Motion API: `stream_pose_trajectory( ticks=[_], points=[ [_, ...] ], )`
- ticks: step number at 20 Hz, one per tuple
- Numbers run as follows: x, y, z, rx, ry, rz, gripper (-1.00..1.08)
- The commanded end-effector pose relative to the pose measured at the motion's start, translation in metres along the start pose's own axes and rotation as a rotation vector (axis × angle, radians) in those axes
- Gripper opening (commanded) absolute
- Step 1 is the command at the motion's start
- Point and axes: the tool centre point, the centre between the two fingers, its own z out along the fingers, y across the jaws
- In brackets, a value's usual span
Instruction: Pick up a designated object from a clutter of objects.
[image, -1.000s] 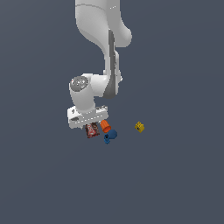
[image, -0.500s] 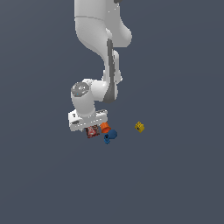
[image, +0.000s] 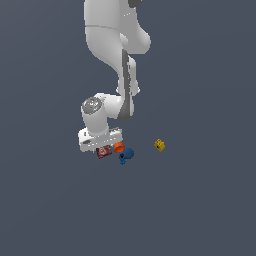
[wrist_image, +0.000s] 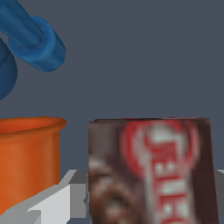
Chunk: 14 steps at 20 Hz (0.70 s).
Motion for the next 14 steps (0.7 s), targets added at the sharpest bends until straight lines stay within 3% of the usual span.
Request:
stream_pose_trajectory(
  ticks=[1,14],
  points=[
    [-0.002,-0.008,0.008,0.012,-0.013,-0.009,-1.0],
    [-0.003,0.003,-0.012,-0.002,-0.001,0.001,-1.0]
  ],
)
